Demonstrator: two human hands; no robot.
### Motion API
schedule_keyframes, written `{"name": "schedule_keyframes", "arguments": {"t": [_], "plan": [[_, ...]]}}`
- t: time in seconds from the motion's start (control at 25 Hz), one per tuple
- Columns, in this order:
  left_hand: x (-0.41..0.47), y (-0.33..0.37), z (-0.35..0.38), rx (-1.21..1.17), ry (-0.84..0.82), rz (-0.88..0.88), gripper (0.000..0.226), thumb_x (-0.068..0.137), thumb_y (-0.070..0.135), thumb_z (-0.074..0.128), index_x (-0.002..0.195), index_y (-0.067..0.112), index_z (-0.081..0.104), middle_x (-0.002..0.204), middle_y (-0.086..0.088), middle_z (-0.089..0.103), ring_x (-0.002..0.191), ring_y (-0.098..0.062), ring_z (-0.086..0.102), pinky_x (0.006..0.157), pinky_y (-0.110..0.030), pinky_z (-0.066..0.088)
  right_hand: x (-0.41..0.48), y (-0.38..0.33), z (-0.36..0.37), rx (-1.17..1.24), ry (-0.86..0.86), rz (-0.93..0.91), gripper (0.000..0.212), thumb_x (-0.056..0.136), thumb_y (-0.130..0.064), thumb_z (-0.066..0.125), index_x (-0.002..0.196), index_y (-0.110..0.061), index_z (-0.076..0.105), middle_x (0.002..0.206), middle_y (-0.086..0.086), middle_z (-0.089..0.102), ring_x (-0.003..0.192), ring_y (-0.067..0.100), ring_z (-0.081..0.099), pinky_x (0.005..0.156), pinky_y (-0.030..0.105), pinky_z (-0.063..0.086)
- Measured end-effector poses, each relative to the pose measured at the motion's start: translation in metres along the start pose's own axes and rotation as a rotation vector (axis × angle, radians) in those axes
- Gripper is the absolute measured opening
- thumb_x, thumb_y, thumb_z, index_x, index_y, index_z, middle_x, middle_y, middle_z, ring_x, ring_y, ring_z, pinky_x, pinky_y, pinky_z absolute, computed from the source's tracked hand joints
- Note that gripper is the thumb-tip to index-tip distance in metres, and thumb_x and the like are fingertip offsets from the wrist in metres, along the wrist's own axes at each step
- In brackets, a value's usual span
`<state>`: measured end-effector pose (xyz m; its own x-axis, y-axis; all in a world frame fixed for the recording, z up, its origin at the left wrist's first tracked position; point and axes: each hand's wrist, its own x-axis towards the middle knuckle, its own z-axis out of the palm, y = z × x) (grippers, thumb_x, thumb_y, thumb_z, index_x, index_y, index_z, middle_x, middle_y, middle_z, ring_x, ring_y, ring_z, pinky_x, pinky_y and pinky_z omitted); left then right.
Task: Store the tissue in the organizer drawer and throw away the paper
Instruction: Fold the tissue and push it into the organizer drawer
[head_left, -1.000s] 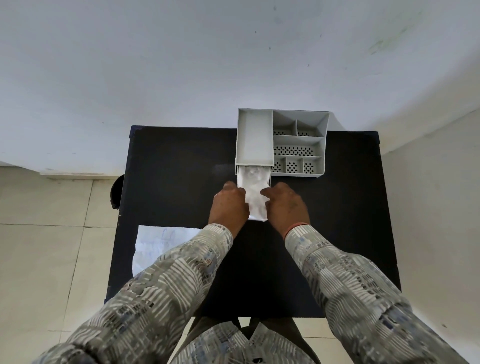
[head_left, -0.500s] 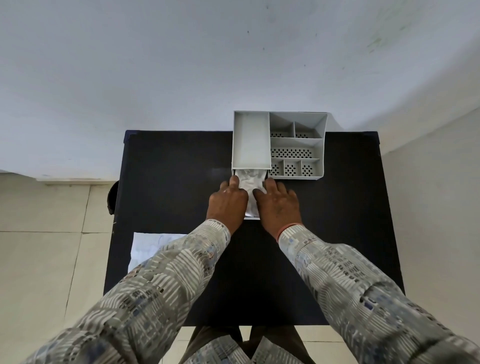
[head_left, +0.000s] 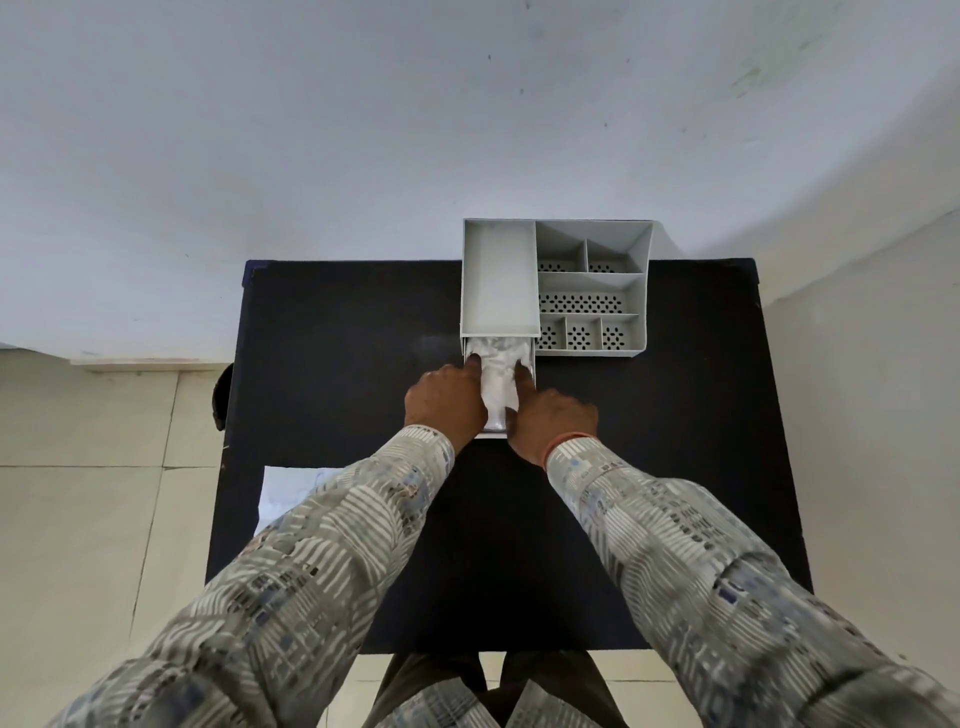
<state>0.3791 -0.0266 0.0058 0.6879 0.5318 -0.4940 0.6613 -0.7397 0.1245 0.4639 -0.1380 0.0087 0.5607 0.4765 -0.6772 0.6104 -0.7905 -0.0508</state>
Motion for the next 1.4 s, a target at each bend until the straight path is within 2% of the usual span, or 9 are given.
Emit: {"name": "schedule_keyframes", "arguments": {"t": [0.08,0.28,0.48,0.68,0.8,0.92,1.08,1.2,1.4], "plan": [[0.0,0.0,0.006,-0.118,0.014,0.001,0.06,0.104,0.021,0.044,0.164,0.023,0.037,0.133,-0.021,0.067,0.12,-0.046,0.066,0.096,-0.051,0.055,0.0,0.0,-0.001,0.071,-0.011,-0.006,0.075,0.103,-0.049,0.043,0.167,-0.034,0.007,0.145,0.016,0.059,0.129,0.038,0.061,0.106,0.052,0.047],[-0.022,-0.004,0.015,-0.361,0.292,0.011,0.052,0.108,0.039,0.042,0.158,0.026,0.048,0.134,-0.018,0.067,0.11,-0.044,0.072,0.092,-0.05,0.057,-0.002,0.006,-0.006,0.075,0.225,-0.089,0.07,0.103,-0.038,0.044,0.166,-0.026,0.016,0.132,0.018,0.066,0.116,0.04,0.067,0.099,0.052,0.052],[-0.037,0.002,0.013,-0.167,0.081,-0.031,0.072,0.098,0.053,0.059,0.163,0.033,0.035,0.145,-0.014,0.046,0.114,-0.046,0.067,0.091,-0.049,0.057,0.016,-0.003,-0.02,0.046,0.023,-0.025,0.079,0.1,-0.037,0.05,0.166,-0.024,0.008,0.145,0.022,0.057,0.128,0.043,0.061,0.1,0.054,0.048],[-0.013,0.001,0.017,-0.311,0.051,-0.079,0.071,0.097,0.041,0.066,0.16,0.028,0.038,0.148,-0.018,0.046,0.122,-0.048,0.062,0.099,-0.051,0.054,0.003,0.005,-0.021,0.202,0.071,-0.043,0.07,0.104,-0.042,0.043,0.165,-0.033,0.01,0.142,0.024,0.058,0.126,0.044,0.06,0.103,0.053,0.05],[-0.013,0.001,0.017,-0.321,0.071,-0.07,0.068,0.098,0.043,0.065,0.159,0.028,0.039,0.147,-0.016,0.047,0.119,-0.049,0.064,0.095,-0.052,0.056,-0.023,0.013,-0.009,0.145,0.12,-0.129,0.077,0.1,-0.047,0.045,0.165,-0.039,0.006,0.136,0.019,0.062,0.119,0.04,0.064,0.102,0.053,0.052],[-0.029,-0.004,0.019,-0.258,0.186,-0.016,0.063,0.101,0.044,0.06,0.159,0.026,0.041,0.142,-0.016,0.049,0.103,-0.045,0.071,0.082,-0.05,0.06,-0.037,0.012,0.008,-0.047,0.053,-0.176,0.087,0.094,-0.051,0.054,0.165,-0.04,0.006,0.138,0.015,0.06,0.12,0.037,0.064,0.104,0.055,0.048],[-0.053,-0.016,0.029,0.0,0.291,0.272,0.065,0.096,0.04,0.062,0.158,0.029,0.046,0.117,-0.013,0.064,0.081,-0.033,0.074,0.06,-0.039,0.057,-0.025,0.012,0.019,-0.123,0.091,-0.151,0.072,0.102,-0.051,0.049,0.164,-0.041,0.013,0.133,0.013,0.065,0.118,0.038,0.067,0.104,0.056,0.044],[-0.042,-0.016,0.019,0.208,0.089,0.293,0.069,0.101,0.039,0.054,0.165,0.036,0.03,0.117,-0.006,0.071,0.097,-0.032,0.075,0.071,-0.04,0.057,-0.017,0.012,0.021,-0.114,0.072,-0.152,0.069,0.103,-0.049,0.047,0.164,-0.043,0.014,0.133,0.012,0.066,0.118,0.038,0.067,0.102,0.056,0.044],[-0.02,-0.004,-0.012,0.26,0.02,0.264,0.067,0.096,0.033,0.062,0.159,0.033,0.041,0.114,-0.009,0.075,0.108,-0.034,0.073,0.083,-0.043,0.058,-0.01,0.012,0.012,-0.068,0.031,-0.117,0.069,0.105,-0.045,0.044,0.165,-0.045,0.008,0.138,0.013,0.063,0.124,0.039,0.064,0.105,0.057,0.043]]}}
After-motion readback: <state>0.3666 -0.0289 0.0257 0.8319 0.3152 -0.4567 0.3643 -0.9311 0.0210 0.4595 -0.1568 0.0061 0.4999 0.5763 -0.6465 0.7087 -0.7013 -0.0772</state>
